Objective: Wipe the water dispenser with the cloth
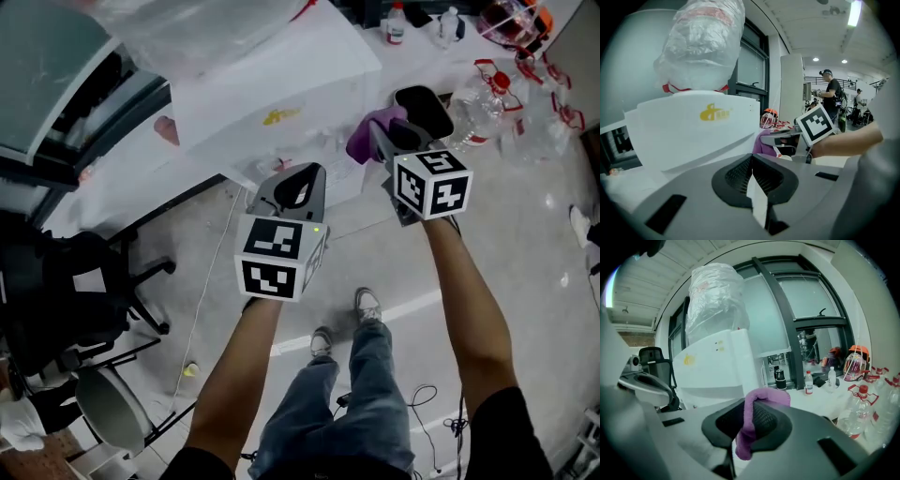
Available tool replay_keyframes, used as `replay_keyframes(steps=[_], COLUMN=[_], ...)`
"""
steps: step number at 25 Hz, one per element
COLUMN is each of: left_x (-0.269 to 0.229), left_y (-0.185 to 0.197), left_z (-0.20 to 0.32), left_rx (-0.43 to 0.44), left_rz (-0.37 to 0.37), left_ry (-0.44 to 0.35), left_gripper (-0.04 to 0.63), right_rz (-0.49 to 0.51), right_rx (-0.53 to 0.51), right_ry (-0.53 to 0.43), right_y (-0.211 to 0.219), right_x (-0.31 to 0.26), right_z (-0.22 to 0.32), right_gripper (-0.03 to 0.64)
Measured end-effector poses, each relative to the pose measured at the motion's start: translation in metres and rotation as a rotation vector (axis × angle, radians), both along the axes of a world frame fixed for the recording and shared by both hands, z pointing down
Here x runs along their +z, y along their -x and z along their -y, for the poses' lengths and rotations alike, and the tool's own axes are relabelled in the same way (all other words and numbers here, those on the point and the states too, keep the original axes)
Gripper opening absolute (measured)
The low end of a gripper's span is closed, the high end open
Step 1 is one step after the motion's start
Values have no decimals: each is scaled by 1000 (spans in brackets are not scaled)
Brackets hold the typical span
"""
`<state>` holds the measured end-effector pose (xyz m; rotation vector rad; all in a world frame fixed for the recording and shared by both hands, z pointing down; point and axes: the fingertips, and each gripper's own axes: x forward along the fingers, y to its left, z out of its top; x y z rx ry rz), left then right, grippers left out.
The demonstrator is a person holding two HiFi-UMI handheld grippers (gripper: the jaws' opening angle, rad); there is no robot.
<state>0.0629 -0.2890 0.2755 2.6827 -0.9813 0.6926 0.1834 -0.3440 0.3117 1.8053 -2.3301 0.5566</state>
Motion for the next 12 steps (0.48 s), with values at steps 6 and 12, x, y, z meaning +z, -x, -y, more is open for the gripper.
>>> replay_keyframes(steps=[6, 12], left_x=[27, 51], left_y=[13, 29], left_z=[-16, -13], left_rx=[59, 10], left_rz=[-16, -19], left_ry=[-22, -29], left_gripper=[26, 26], right_rz=[-31, -47], right_rx=[47, 16], right_ry=[-4, 25], right_y=[1, 10], right_x=[26, 63], right_z=[-2, -5], right_gripper=[32, 32])
